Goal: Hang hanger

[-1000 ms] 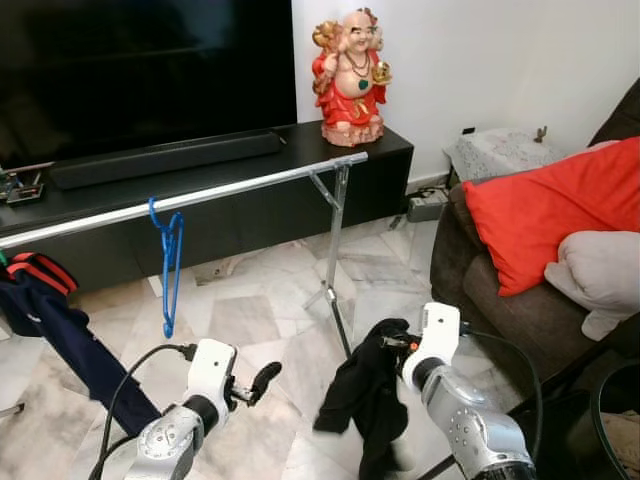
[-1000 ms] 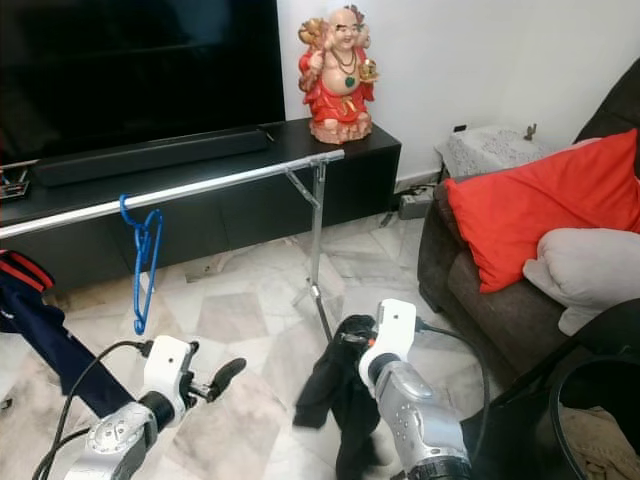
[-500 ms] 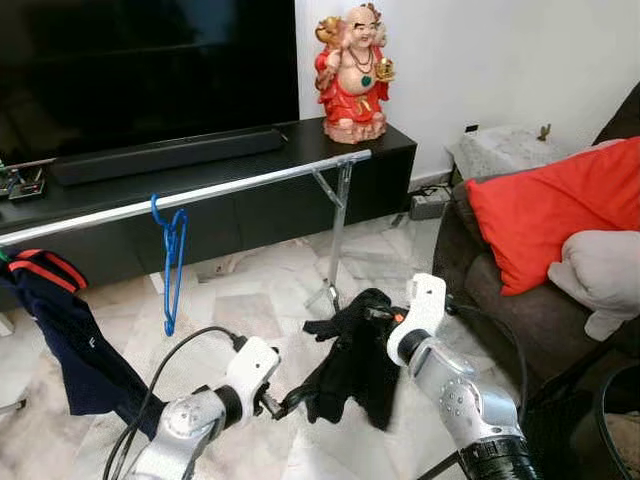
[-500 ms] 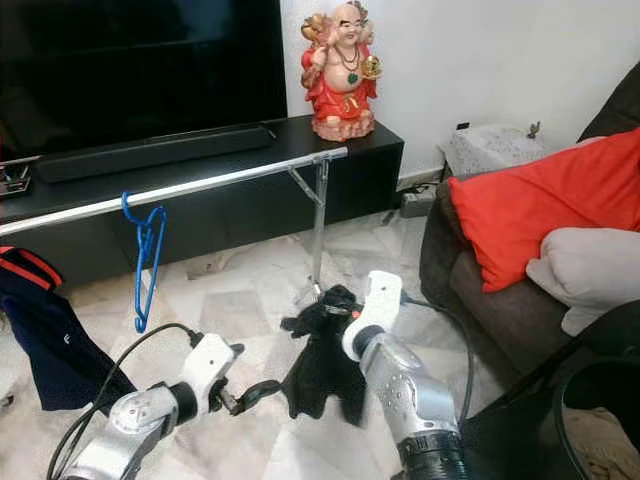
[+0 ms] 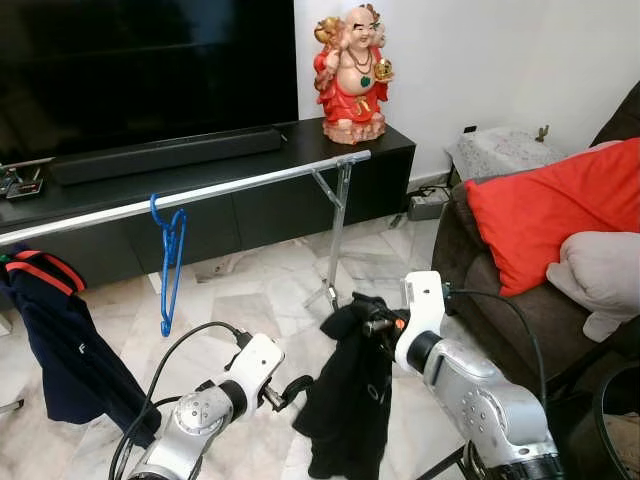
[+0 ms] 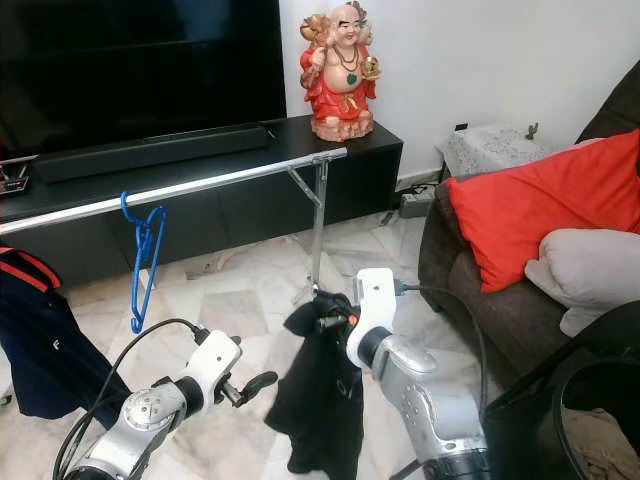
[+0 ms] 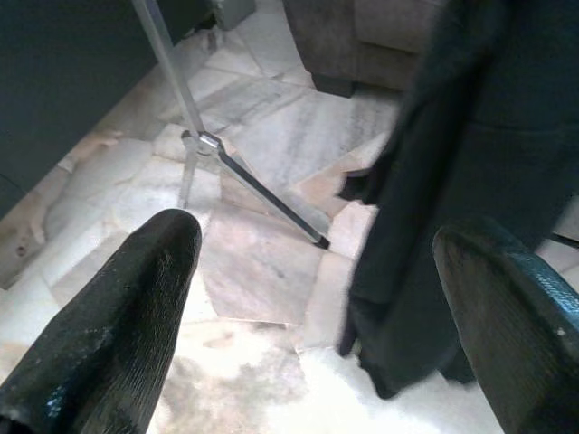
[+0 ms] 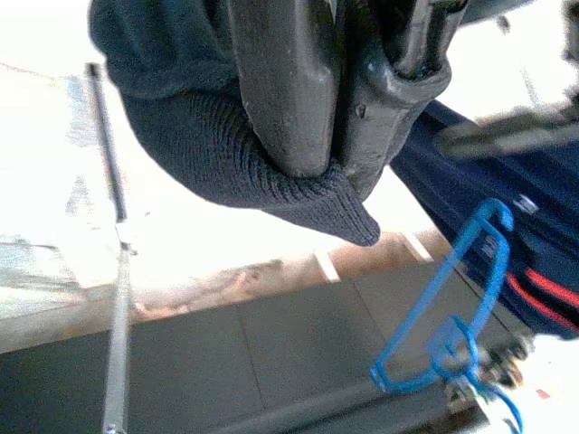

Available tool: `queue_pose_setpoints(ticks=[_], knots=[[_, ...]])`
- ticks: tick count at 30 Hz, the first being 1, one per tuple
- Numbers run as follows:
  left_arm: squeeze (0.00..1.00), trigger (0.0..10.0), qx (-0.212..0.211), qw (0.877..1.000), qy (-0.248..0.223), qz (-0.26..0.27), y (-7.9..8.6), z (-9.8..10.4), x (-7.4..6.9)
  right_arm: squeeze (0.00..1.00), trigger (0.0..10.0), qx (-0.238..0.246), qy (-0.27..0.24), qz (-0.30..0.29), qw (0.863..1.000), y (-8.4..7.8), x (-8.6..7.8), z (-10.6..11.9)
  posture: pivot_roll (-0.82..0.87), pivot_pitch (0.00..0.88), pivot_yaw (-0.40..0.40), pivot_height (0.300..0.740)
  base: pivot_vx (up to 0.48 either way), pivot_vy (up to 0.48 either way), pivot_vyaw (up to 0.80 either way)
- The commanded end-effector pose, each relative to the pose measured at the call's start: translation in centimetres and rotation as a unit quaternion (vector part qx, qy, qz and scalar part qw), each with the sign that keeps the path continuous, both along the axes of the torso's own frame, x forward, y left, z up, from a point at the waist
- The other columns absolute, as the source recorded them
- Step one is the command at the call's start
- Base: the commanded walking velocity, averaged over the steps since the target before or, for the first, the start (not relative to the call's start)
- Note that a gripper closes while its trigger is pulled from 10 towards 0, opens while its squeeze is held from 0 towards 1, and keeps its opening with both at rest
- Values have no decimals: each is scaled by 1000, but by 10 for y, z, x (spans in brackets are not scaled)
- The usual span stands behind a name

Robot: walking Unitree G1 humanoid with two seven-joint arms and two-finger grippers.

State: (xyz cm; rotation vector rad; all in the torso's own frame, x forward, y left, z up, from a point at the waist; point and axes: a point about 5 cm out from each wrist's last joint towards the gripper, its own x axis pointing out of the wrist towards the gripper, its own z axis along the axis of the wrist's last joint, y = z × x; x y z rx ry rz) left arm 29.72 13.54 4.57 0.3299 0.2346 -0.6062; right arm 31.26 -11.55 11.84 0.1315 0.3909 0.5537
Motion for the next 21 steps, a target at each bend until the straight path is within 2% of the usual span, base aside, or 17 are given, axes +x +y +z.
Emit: queue_pose_setpoints(ticks=[1, 3, 4, 8, 12, 15, 17, 21], knots=[[0, 10000, 13, 1000, -7, 3, 3, 1, 2, 0, 10000, -13, -35, 13, 999, 3, 1, 10, 1, 37, 32, 740, 0, 0, 0], [0, 10000, 18, 1000, -8, 8, 4, 0, 3, 0, 10000, -102, -54, 35, 993, -4, 2, 3, 4, 43, 31, 740, 0, 0, 0], [0, 10000, 19, 1000, -8, 8, 4, 0, 3, 0, 10000, -108, -58, 43, 991, -5, 2, 3, 6, 44, 30, 740, 0, 0, 0], [0, 10000, 24, 1000, -8, 4, 4, -1, 3, 0, 10000, -98, -77, 75, 989, -4, 1, 11, 8, 45, 29, 740, 0, 0, 0], [0, 10000, 30, 999, -10, 0, 4, -3, 3, 0, 10000, -57, -115, 141, 982, 2, -5, 30, 7, 48, 26, 740, 0, 0, 0], [0, 10000, 31, 999, -10, -1, 3, -3, 3, 0, 10000, -45, -126, 165, 977, 4, -8, 35, 5, 50, 25, 740, 0, 0, 0], [0, 10000, 33, 999, -12, -2, 2, -3, 3, 0, 10000, -50, -134, 190, 971, 4, -12, 35, 5, 50, 25, 740, 0, 0, 0], [0, 10000, 34, 999, -14, -3, 2, -3, 4, 0, 10000, -79, -133, 202, 967, 0, -14, 29, 7, 53, 26, 740, 0, 0, 0]])
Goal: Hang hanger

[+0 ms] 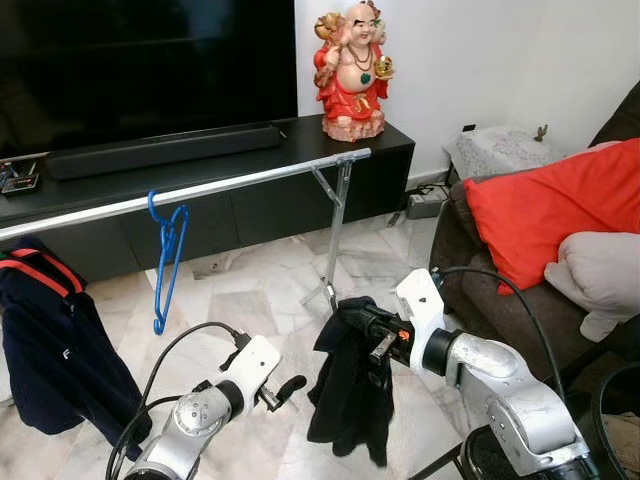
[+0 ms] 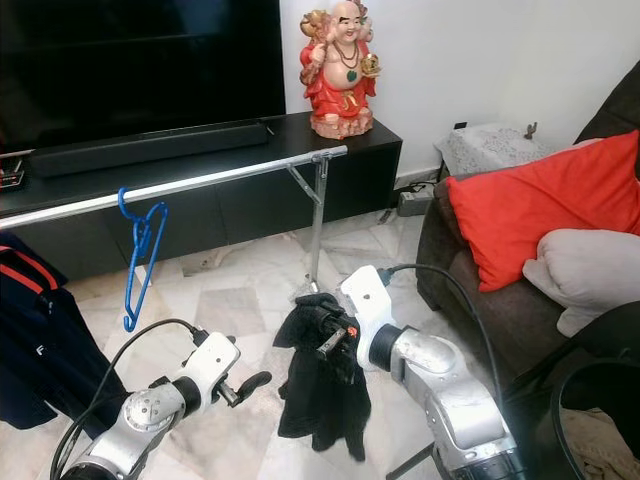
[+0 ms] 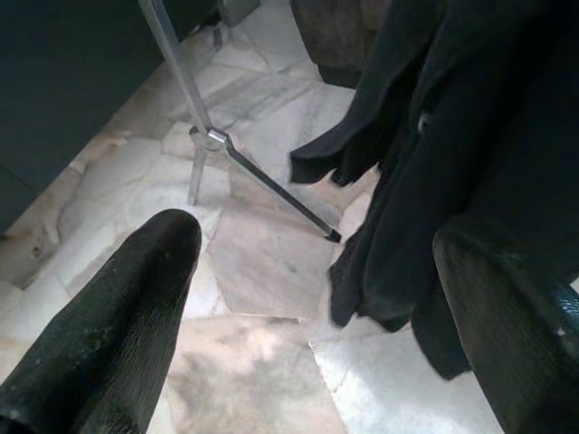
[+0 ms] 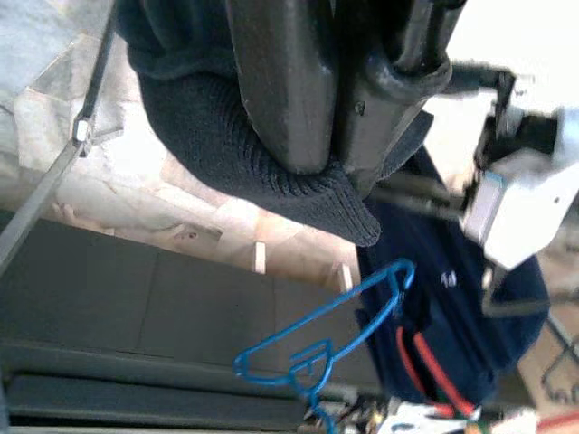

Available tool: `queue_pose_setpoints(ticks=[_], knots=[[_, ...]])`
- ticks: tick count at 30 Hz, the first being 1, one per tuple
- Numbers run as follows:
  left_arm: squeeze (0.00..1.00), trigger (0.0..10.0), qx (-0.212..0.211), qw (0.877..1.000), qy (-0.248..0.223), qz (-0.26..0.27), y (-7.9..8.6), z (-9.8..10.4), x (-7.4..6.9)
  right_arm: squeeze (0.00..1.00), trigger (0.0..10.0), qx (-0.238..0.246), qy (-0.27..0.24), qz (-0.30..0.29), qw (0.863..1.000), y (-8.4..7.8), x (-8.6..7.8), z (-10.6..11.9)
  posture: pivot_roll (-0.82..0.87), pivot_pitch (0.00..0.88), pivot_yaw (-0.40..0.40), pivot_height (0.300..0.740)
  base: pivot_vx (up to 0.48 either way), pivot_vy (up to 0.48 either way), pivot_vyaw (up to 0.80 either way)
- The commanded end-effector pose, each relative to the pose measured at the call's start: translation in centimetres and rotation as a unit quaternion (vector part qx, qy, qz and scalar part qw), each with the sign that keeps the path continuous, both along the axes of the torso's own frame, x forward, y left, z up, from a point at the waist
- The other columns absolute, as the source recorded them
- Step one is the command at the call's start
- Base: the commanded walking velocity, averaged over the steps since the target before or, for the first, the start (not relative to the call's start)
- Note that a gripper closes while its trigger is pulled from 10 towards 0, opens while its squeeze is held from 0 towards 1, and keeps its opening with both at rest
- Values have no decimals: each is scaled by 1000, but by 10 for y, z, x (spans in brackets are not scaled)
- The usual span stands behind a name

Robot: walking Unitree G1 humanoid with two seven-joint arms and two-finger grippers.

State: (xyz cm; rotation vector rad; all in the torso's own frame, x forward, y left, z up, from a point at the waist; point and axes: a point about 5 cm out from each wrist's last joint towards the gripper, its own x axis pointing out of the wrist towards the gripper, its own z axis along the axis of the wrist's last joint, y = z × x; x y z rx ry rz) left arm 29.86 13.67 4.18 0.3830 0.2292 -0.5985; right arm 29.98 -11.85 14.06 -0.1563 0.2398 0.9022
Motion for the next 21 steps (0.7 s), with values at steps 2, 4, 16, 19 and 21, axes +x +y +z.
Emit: queue_pose_setpoints(ticks=[2, 4, 16, 19, 21], knots=[[0, 10000, 13, 1000, -6, -4, 1, 2, 3, 0, 10000, -16, -24, 15, 999, 1, -1, 5, 6, 53, 27, 740, 0, 0, 0], [0, 10000, 17, 1000, -8, -4, 1, 2, 3, 0, 10000, -31, -26, 11, 999, -1, 0, 4, 7, 55, 28, 740, 0, 0, 0], [0, 10000, 22, 1000, -19, -4, -1, 3, 5, 0, 10000, -1, -43, 14, 999, 6, 4, 17, 10, 55, 26, 740, 0, 0, 0], [0, 10000, 22, 1000, -19, -10, -3, 3, 5, 0, 10000, 13, -44, 17, 999, 10, 3, 21, 8, 57, 25, 740, 0, 0, 0], [0, 10000, 19, 1000, -17, -15, -4, 3, 4, 0, 10000, 22, -43, 16, 999, 12, 3, 22, 8, 57, 25, 740, 0, 0, 0]])
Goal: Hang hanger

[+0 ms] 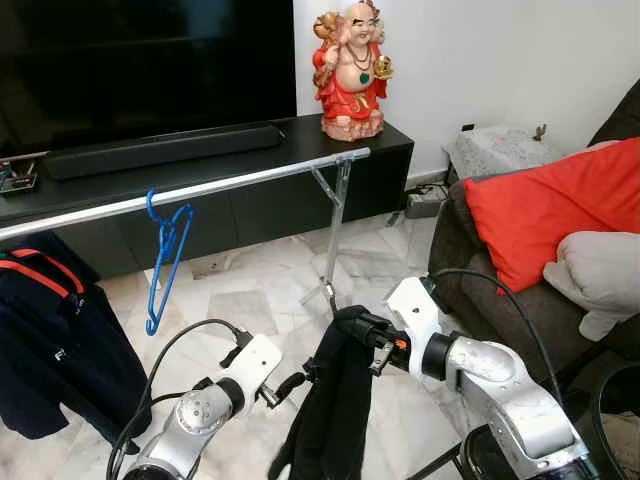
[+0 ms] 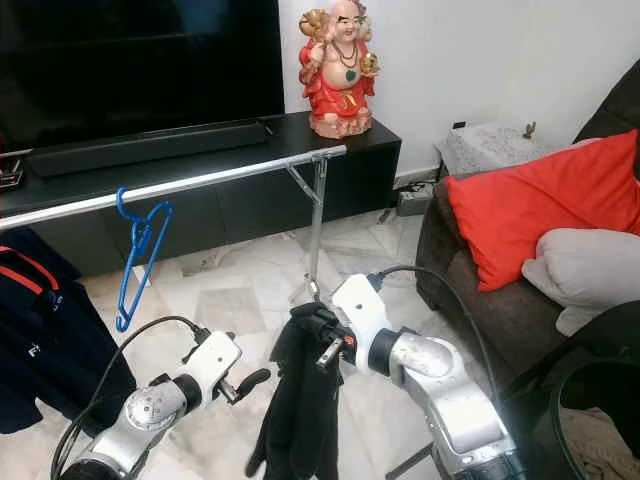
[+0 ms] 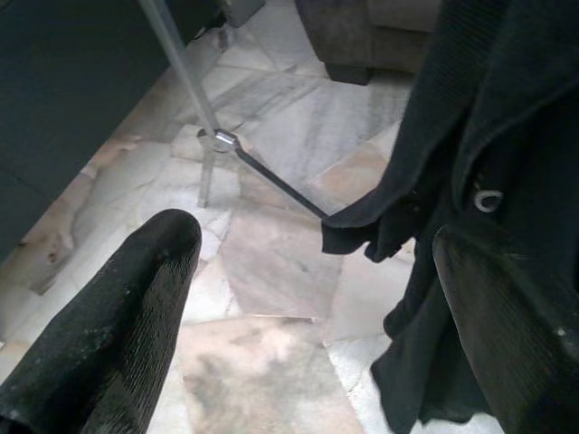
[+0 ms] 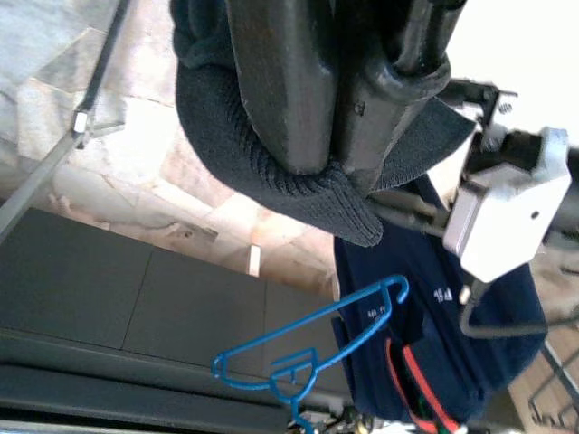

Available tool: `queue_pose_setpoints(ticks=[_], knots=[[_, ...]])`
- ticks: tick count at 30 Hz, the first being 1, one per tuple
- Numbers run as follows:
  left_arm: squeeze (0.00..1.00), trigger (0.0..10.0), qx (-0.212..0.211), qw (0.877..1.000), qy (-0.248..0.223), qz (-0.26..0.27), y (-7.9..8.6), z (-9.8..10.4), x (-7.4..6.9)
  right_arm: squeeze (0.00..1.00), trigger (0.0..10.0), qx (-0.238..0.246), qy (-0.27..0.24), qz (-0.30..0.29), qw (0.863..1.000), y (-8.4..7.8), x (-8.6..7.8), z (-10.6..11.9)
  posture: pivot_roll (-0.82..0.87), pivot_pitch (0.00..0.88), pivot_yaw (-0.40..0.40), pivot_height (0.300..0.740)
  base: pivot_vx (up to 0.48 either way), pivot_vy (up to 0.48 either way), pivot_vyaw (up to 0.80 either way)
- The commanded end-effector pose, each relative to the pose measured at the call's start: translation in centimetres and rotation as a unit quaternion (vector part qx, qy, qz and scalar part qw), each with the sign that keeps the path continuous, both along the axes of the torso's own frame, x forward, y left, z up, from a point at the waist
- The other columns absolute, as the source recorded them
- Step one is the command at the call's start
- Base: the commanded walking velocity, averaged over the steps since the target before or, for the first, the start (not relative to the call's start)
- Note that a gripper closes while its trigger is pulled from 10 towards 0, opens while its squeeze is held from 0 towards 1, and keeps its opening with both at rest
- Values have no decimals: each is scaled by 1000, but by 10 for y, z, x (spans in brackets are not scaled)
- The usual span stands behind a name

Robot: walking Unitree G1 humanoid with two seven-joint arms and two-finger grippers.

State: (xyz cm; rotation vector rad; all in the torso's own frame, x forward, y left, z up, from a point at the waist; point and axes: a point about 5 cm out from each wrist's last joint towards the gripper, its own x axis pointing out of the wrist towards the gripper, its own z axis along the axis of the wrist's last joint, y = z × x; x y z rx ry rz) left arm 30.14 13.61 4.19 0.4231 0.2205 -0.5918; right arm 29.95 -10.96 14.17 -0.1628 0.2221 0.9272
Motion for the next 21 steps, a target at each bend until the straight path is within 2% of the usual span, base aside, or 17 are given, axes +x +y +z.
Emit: queue_pose_setpoints(ticks=[1, 6, 15, 21], knots=[[0, 10000, 0, 1000, -7, -17, -4, 3, 1, 0, 10000, 24, -34, 4, 999, 5, 3, 22, 8, 57, 25, 740, 0, 0, 0], [0, 10000, -5, 1000, -14, -20, -6, 6, 3, 0, 10000, 29, -36, 23, 999, 11, 0, 22, 14, 54, 23, 740, 0, 0, 0], [0, 10000, -16, 995, -87, 53, 4, 26, 18, 0, 10000, 33, -37, 43, 998, 13, -5, 26, 8, 56, 25, 740, 0, 0, 0], [0, 10000, -32, 994, -90, 48, 3, 28, 18, 0, 10000, 31, -35, 45, 998, 13, -6, 24, 8, 56, 25, 740, 0, 0, 0]])
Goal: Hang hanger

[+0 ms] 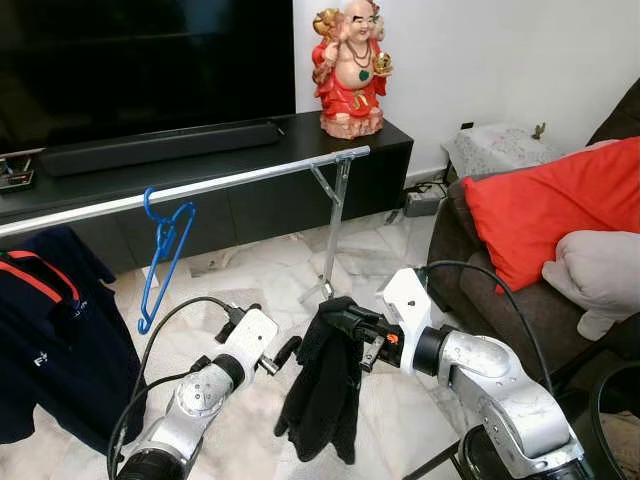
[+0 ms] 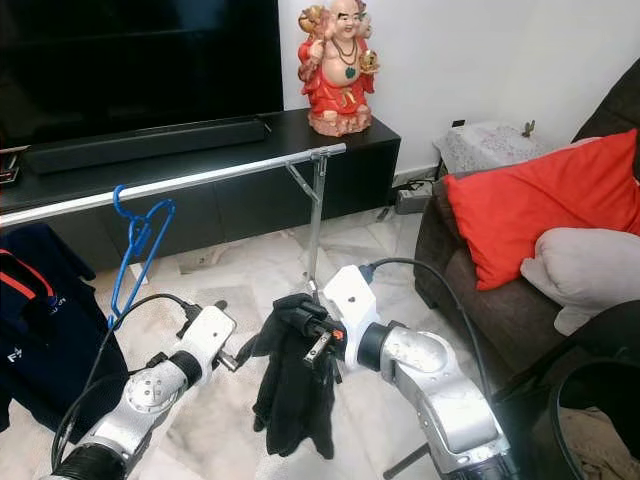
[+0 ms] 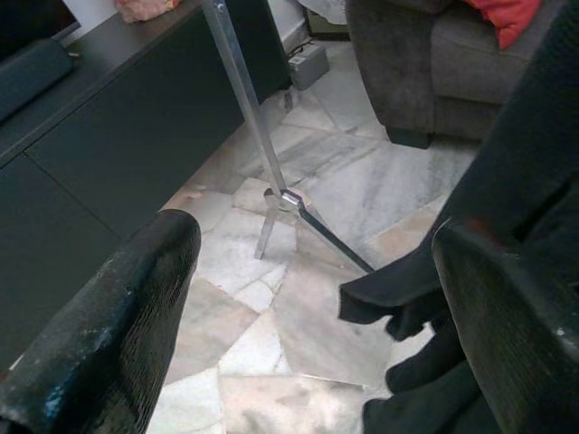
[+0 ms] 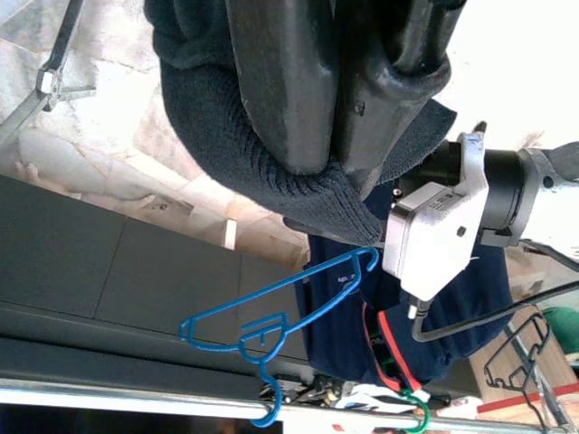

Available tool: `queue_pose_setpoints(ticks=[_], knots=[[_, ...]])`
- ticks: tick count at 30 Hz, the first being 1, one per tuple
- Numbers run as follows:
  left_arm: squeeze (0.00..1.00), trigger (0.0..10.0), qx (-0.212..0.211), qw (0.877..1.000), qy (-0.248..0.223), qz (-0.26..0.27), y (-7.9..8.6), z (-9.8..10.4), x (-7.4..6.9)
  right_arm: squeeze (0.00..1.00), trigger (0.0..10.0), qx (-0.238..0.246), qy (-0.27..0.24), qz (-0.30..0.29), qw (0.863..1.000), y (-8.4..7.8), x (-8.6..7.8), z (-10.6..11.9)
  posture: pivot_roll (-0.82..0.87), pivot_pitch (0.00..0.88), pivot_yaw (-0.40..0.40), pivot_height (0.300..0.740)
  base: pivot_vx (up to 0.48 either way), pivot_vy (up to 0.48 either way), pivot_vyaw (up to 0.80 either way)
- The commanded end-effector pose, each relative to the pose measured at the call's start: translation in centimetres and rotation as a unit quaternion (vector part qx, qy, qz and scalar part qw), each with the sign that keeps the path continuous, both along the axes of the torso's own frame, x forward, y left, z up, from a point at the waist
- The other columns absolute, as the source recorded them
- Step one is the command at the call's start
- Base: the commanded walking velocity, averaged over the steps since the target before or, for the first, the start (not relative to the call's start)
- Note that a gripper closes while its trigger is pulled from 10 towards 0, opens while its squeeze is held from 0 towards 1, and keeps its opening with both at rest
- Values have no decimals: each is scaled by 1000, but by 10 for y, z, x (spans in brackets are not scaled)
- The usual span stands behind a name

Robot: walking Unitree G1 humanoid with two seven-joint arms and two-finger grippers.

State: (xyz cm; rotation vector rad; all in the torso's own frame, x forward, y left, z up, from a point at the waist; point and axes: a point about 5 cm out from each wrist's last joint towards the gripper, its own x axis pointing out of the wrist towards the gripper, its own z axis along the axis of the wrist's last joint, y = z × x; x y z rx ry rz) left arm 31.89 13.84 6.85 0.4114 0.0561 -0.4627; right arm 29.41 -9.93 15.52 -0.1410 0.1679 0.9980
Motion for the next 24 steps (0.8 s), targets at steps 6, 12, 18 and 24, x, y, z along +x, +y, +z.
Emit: queue_pose_setpoints(ticks=[6, 12, 18, 24], knots=[[0, 10000, -14, 1000, -10, 5, 2, 3, 0, 0, 10000, 3, -17, 9, 1000, 2, 0, 8, 12, 56, 23, 740, 0, 0, 0], [0, 10000, 28, 993, 60, -99, -8, -15, -15, 0, 10000, 0, -14, 3, 1000, 1, 1, 6, 15, 55, 22, 740, 0, 0, 0], [0, 10000, 71, 980, 88, -164, -16, -23, -26, 0, 10000, 2, -14, -3, 1000, 2, 3, 7, 15, 54, 23, 740, 0, 0, 0], [0, 10000, 36, 986, 70, -149, -16, -11, -19, 0, 10000, 3, -13, -2, 1000, 4, 3, 6, 16, 53, 24, 740, 0, 0, 0]])
